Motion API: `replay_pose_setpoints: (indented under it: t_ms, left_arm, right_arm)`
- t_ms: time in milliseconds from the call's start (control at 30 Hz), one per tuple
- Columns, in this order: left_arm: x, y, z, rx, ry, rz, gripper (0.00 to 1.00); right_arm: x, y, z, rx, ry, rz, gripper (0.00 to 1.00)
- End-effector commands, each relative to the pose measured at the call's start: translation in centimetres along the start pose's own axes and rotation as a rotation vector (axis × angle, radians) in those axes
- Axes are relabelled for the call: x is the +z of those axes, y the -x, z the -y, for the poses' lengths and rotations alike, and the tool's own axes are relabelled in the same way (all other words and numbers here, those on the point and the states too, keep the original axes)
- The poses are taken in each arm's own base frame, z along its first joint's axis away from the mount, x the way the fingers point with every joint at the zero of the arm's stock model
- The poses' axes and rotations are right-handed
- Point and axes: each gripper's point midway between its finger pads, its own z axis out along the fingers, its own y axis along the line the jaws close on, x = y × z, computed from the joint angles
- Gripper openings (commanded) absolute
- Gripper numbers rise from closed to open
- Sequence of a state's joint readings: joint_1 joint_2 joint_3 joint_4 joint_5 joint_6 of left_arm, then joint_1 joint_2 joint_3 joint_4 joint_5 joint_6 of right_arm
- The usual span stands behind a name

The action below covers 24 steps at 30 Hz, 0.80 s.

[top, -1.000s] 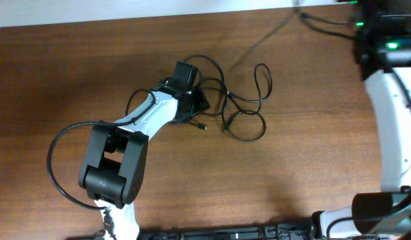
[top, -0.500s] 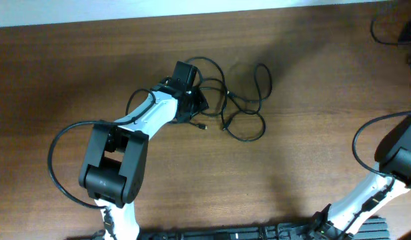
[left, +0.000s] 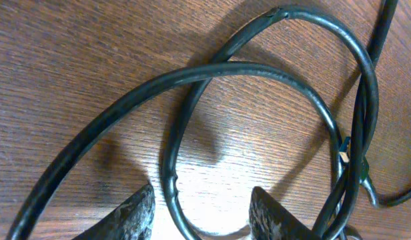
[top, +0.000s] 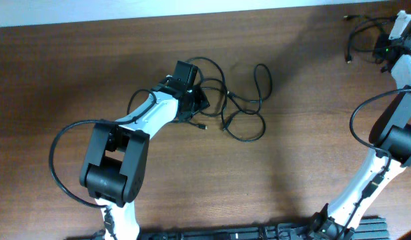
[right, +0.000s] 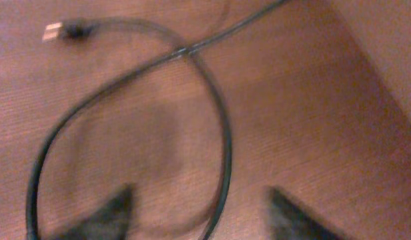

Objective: Untangle cables

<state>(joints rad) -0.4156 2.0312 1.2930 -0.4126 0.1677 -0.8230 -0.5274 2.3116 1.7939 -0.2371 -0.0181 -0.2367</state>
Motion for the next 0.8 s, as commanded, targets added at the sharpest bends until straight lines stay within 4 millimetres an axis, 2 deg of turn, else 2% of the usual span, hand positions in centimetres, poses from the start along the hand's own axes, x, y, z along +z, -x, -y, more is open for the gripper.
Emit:
replay_pose_setpoints:
  t_ms: [0,67,133,233,300,333,367,400,433,500,567,600,633,700,733,767]
  left_arm:
    - [3.3,-2.7,-4.5,-0.023,0.131,-0.076,0.47]
    - [3.3,-2.7,-4.5,-0.023,0.131,-0.076,0.5]
    - [3.3,-2.7,-4.5,-0.023,0.131,-0.075,0.51]
    - [3.3,-2.7,-4.5,-0.023,0.132,-0.076,0.53]
    - [3.3,-2.7,-4.5,-0.022,0.132,-0.075,0.5]
    - [3.3,-2.7,-4.6,-0.023,0.133,-0.077,0.49]
    - [3.3,-2.8,-4.6,-0.023,0.137,-0.08,0.48]
    - [3.3,-2.8,-4.7,-0.023,0.137,-0.081,0.47]
    - [3.3,-2.8,-4.7,-0.024,0.137,-0.081,0.46]
    - [3.3,-2.9,-4.7,-0.024,0.14,-0.084,0.45]
    - [3.2,-3.0,-4.9,-0.026,0.147,-0.09,0.47]
    - [3.2,-3.1,-4.9,-0.026,0.148,-0.091,0.48]
    - [3.2,-3.1,-4.9,-0.026,0.149,-0.091,0.49]
    - [3.2,-3.1,-5.0,-0.026,0.152,-0.094,0.5]
    - [3.2,-3.2,-5.0,-0.026,0.153,-0.095,0.5]
    - [3.2,-3.2,-5.0,-0.027,0.153,-0.095,0.49]
  right_arm:
    - [-0.8,-0.4,-1.1,-0.012,0.012,-0.047,0.98]
    - [-2.2,-0.4,-0.7,-0.017,-0.047,-0.085,0.99]
    - [-4.4,-0.1,1.5,0.009,-0.169,-0.118,0.99]
    - [-9.0,2.8,1.9,0.012,-0.174,-0.073,0.99]
    - [-11.8,4.8,1.3,0.004,-0.17,-0.026,0.98]
    - [-13.7,6.1,0.3,-0.007,-0.157,0.002,0.98]
    - [-14.1,6.2,-0.9,-0.022,-0.132,-0.001,0.99]
    - [-14.1,5.4,-3.8,-0.048,-0.041,-0.037,0.98]
    - [-14.4,3.7,-8.5,-0.064,0.148,-0.1,0.99]
    - [-16.7,0.4,-19.0,0.0,0.547,-0.228,0.99]
    - [-18.2,-2.2,-25.1,-0.033,0.685,-0.301,0.98]
    - [-19.5,-5.0,-29.2,-0.105,0.738,-0.367,0.99]
    - [-20.6,-7.3,-32.0,-0.16,0.772,-0.415,0.99]
    - [-22.2,-12.6,-35.9,-0.262,0.781,-0.516,0.99]
    - [-22.4,-15.9,-36.4,-0.276,0.71,-0.592,0.99]
    - [-22.2,-18.2,-36.1,-0.274,0.628,-0.644,0.99]
